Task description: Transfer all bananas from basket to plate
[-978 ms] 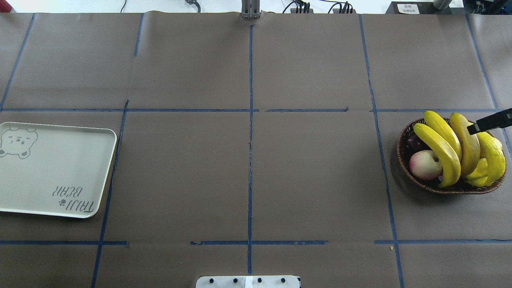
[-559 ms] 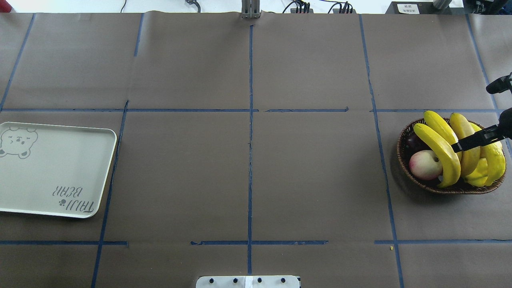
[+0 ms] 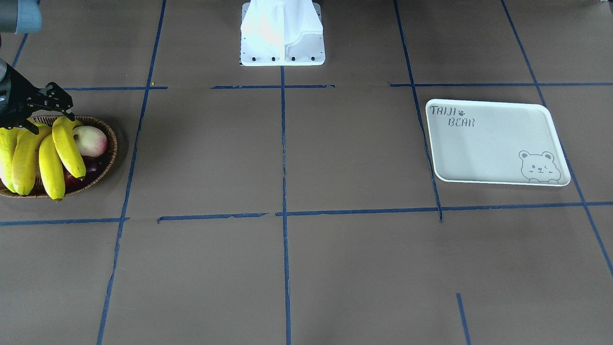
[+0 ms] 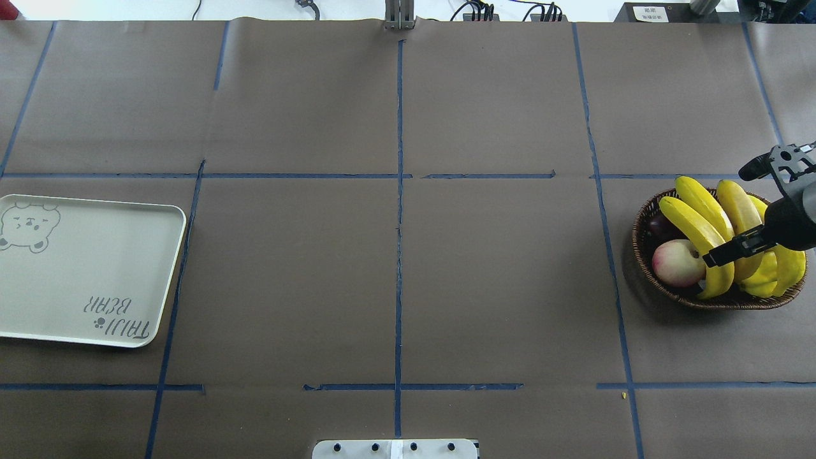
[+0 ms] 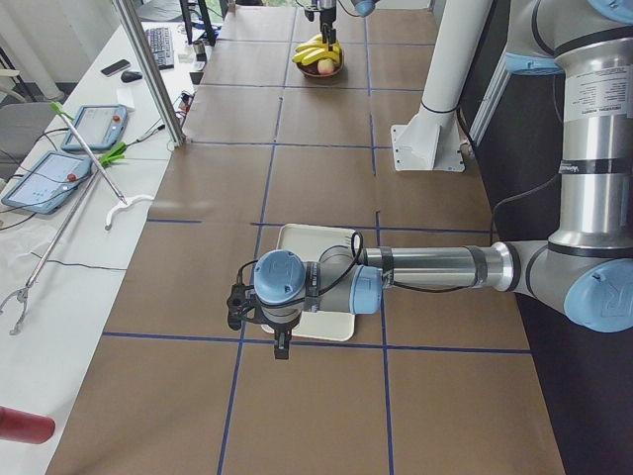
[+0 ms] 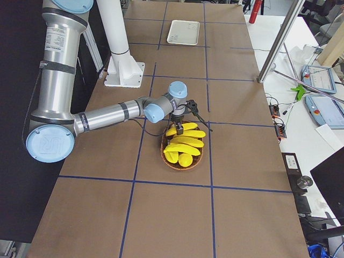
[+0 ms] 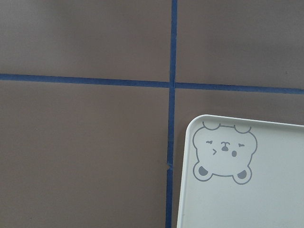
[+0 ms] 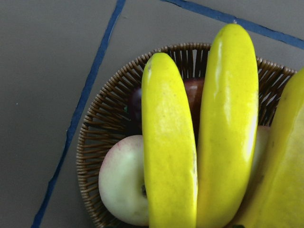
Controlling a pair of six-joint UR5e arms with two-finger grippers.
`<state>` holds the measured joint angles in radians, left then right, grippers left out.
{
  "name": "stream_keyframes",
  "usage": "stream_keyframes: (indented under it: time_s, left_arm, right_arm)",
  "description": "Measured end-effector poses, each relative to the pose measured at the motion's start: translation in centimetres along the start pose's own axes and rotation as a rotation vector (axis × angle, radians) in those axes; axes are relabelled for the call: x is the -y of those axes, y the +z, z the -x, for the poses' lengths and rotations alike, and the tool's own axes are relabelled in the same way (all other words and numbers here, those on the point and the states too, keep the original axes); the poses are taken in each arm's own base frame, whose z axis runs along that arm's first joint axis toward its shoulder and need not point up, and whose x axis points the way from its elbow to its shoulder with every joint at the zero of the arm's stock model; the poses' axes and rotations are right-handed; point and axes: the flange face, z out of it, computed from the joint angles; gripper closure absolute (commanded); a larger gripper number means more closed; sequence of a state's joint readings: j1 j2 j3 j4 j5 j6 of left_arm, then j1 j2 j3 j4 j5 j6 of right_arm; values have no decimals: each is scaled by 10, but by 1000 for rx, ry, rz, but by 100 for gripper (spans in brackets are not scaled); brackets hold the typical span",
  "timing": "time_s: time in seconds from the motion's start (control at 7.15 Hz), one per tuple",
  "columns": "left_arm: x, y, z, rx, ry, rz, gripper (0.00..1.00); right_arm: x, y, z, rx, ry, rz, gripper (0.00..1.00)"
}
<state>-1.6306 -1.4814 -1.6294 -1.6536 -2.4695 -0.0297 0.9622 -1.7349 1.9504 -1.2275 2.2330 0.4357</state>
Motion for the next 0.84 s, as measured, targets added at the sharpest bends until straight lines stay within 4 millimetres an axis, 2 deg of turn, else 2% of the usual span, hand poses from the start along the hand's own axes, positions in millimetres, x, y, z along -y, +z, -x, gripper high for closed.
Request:
stream_keyframes:
  time_s: [0.28, 0.42, 0.7, 0.84]
  left_arm:
    - [0, 0, 0, -3, 0, 0, 0]
    - [0, 0, 0, -3, 0, 0, 0]
    - [0, 0, 0, -3, 1, -1, 0]
    - [0, 0, 0, -3, 1, 0, 0]
  right_arm:
    - [-1, 8, 1, -1, -3, 14, 24]
    - [-1, 9, 1, -1, -4, 16, 34]
    - [0, 10, 1, -2, -4, 18, 76]
    - [0, 11, 1, -2, -4, 19, 89]
